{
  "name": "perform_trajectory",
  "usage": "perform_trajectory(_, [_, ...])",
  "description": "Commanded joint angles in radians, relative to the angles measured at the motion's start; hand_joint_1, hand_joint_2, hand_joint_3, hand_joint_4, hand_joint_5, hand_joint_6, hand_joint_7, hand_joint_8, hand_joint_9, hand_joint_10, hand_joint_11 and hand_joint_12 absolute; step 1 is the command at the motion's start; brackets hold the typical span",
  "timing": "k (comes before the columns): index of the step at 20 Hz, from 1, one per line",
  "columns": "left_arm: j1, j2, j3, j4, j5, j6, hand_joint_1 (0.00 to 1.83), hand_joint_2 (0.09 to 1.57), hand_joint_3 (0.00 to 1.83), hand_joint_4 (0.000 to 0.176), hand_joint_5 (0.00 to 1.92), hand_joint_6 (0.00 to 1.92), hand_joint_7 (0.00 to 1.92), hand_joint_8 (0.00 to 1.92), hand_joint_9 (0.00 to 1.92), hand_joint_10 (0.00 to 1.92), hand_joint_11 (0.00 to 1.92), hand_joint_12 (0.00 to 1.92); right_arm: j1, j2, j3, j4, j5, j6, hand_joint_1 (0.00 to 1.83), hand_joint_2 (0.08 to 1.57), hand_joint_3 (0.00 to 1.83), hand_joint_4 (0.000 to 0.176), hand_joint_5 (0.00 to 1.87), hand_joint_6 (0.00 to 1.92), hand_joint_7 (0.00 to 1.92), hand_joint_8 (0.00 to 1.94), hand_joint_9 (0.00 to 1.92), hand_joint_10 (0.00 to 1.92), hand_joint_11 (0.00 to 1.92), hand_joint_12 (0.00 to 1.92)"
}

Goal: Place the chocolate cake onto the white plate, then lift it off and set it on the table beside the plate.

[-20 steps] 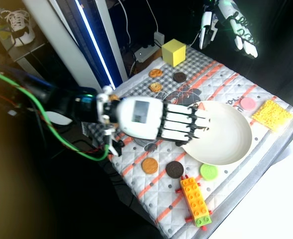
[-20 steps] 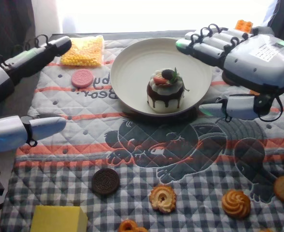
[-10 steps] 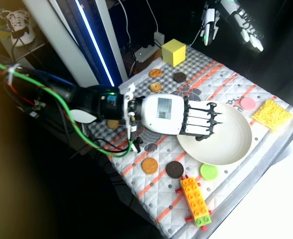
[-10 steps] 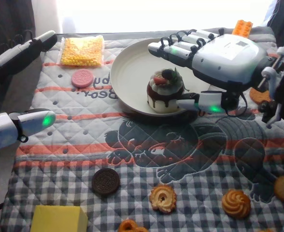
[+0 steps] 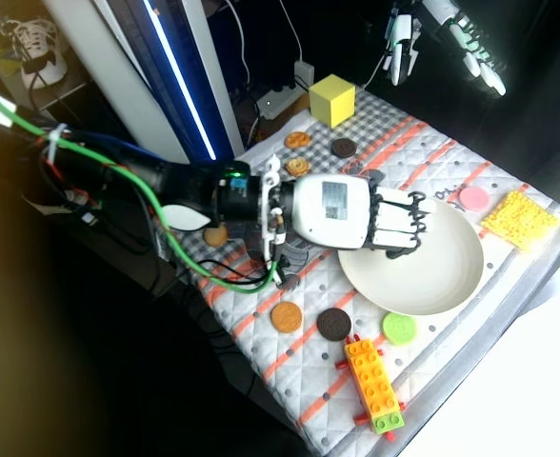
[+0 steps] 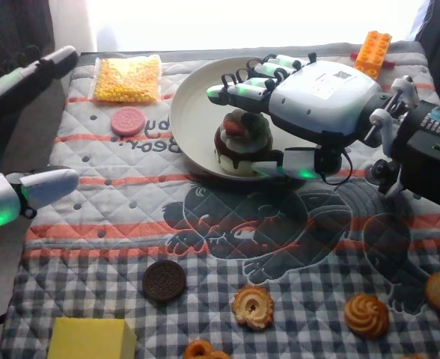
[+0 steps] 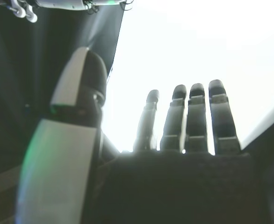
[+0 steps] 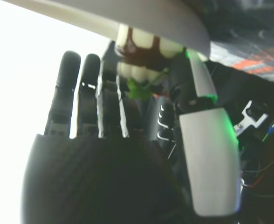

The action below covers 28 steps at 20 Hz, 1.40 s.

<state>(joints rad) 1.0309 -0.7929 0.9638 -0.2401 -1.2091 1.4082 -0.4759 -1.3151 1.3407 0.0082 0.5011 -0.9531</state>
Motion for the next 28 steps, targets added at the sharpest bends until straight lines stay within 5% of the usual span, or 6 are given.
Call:
perform_trajectory(1, [0.001, 0.006, 0.006, -0.017, -0.153, -0.009, 0.63, 1.17, 0.00, 0.135, 0.00, 0.00, 0.00, 0.00, 0.00, 0.00, 0.04, 0.02, 0.011, 0.002, 0.007, -0.001, 0.082, -0.002, 0.93, 1.18, 0.00, 0.000, 0.10, 0.64, 0.40, 0.28, 0.22, 1.09, 0.14, 1.80])
perform_trajectory(3, [0.007, 0.005, 0.007, -0.023, -0.159, -0.009, 0.65, 1.17, 0.00, 0.106, 0.00, 0.00, 0.01, 0.00, 0.00, 0.00, 0.02, 0.02, 0.011, -0.005, 0.014, -0.003, 0.073, -0.002, 1.23, 1.21, 0.04, 0.000, 0.20, 0.96, 0.66, 1.26, 0.75, 1.52, 0.75, 1.90])
perform_trajectory(5, [0.009, 0.004, 0.009, -0.025, -0.160, -0.009, 0.67, 1.17, 0.00, 0.112, 0.00, 0.00, 0.00, 0.00, 0.00, 0.00, 0.01, 0.03, 0.011, -0.008, 0.015, -0.003, 0.072, -0.002, 1.18, 1.30, 0.01, 0.000, 0.47, 1.46, 0.78, 1.54, 0.88, 1.60, 0.88, 1.91])
perform_trajectory(22, [0.032, -0.002, 0.010, -0.049, -0.166, -0.009, 0.65, 1.15, 0.00, 0.146, 0.00, 0.00, 0.00, 0.00, 0.00, 0.00, 0.00, 0.35, 0.064, 0.222, -0.198, -0.046, 0.241, 0.004, 0.97, 1.40, 0.00, 0.000, 0.48, 1.72, 0.06, 1.45, 0.01, 1.60, 0.04, 1.92])
perform_trajectory(25, [0.050, -0.001, 0.006, -0.064, -0.174, -0.009, 0.65, 1.18, 0.00, 0.120, 0.00, 0.00, 0.00, 0.00, 0.00, 0.00, 0.00, 0.18, -0.024, 0.307, -0.256, -0.080, 0.336, 0.116, 1.31, 1.26, 0.00, 0.000, 0.21, 1.40, 0.73, 1.47, 0.89, 1.73, 0.97, 1.92])
perform_trajectory(28, [0.058, -0.002, 0.005, -0.073, -0.182, -0.009, 0.71, 1.18, 0.00, 0.115, 0.01, 0.00, 0.00, 0.00, 0.00, 0.00, 0.00, 0.08, -0.129, 0.365, -0.298, -0.086, 0.400, 0.195, 1.28, 1.28, 0.00, 0.000, 0.25, 1.45, 0.69, 1.52, 0.70, 1.75, 0.80, 1.92])
